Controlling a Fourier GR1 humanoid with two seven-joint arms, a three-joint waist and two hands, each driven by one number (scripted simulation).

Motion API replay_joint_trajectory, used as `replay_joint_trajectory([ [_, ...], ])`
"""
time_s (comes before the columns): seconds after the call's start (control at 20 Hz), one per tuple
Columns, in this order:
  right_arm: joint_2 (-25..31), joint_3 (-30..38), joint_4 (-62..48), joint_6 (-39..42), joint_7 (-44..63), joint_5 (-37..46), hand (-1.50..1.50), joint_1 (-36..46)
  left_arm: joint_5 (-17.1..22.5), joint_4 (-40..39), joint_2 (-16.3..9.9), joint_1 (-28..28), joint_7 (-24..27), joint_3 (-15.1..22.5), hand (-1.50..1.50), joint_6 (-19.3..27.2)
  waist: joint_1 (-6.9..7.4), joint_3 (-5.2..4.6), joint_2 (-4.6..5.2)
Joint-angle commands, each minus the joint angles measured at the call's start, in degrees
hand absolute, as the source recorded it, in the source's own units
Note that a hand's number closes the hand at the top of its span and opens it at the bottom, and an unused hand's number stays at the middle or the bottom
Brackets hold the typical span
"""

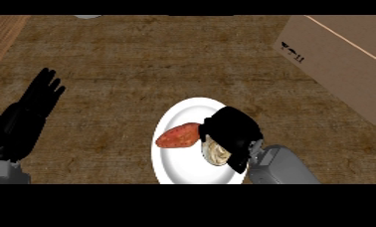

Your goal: Pick the cupcake from the plate and place it in the cardboard box

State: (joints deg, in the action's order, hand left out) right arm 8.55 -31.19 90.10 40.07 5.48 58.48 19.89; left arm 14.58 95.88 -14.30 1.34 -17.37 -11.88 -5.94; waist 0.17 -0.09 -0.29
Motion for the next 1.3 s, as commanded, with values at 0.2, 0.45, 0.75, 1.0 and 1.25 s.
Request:
replay_joint_trajectory([
  [0.2,-0.3,12.4,-8.7,-3.2,1.6,0.2,1.5,4.9,-1.1,1.4,1.1,-0.7,0.6,0.9,0.0,-0.2,0.38,0.11,0.35],
  [0.45,5.7,23.6,-17.9,-9.0,1.8,-0.2,1.5,7.1,-1.5,-1.5,1.0,1.6,0.9,0.6,0.0,0.2,0.28,0.12,0.64],
  [0.75,6.6,26.1,-24.5,-16.3,0.4,2.6,1.5,12.2,0.0,0.2,0.5,-2.3,2.4,-0.6,0.0,-2.8,0.57,0.1,0.38],
  [1.0,5.4,26.8,-14.9,-14.9,2.6,1.6,1.5,12.9,-3.3,-2.3,2.6,0.7,1.2,0.9,0.0,0.9,-0.21,0.08,0.23],
  [1.25,6.1,28.4,1.5,-10.3,4.8,-1.5,1.5,12.0,-2.4,-1.6,1.4,2.9,-1.3,-0.6,0.0,1.7,-1.28,0.06,-0.11],
])
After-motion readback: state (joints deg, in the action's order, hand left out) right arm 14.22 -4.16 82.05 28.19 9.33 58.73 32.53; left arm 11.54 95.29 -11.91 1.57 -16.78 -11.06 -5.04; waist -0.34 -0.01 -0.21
